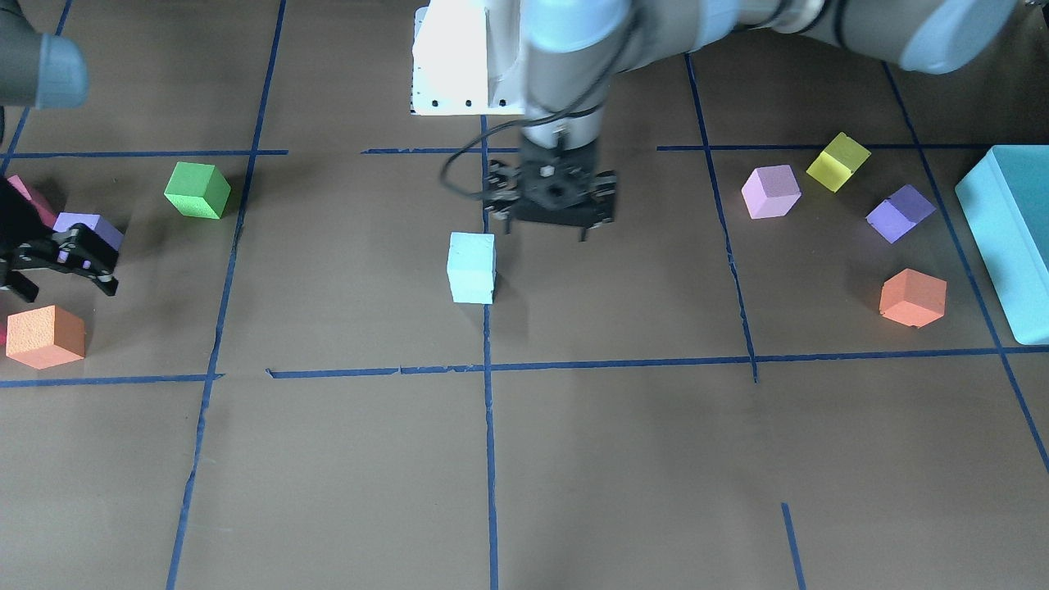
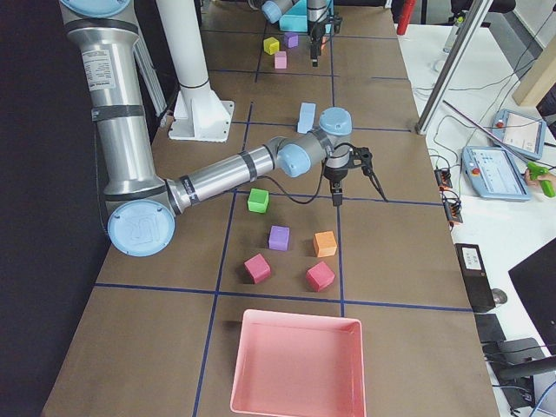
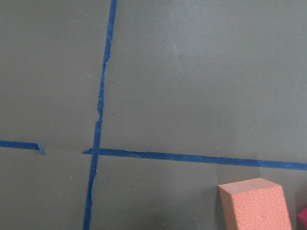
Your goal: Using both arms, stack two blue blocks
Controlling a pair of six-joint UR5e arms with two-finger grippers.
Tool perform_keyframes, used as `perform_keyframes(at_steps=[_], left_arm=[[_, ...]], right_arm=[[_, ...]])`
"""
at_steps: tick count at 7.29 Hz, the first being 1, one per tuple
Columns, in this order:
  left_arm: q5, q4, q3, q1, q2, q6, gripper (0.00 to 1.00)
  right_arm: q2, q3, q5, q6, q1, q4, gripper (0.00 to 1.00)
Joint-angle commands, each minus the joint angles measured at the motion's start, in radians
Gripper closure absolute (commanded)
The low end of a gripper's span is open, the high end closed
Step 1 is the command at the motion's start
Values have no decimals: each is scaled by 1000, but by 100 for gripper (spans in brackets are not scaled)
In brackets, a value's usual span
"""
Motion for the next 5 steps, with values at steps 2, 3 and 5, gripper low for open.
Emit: perform_keyframes(at_steps=[2, 3, 5], left_arm=[[-225, -13, -87, -356, 414, 598, 0], [-226, -10, -70, -455, 479, 755, 0], [-227, -13, 64, -607, 538, 987, 0]], right_arm=[[-10, -180, 127, -356, 233, -8, 0], [-24, -209, 143, -437, 274, -38, 0], [-23, -220, 140, -655, 330, -196, 0]])
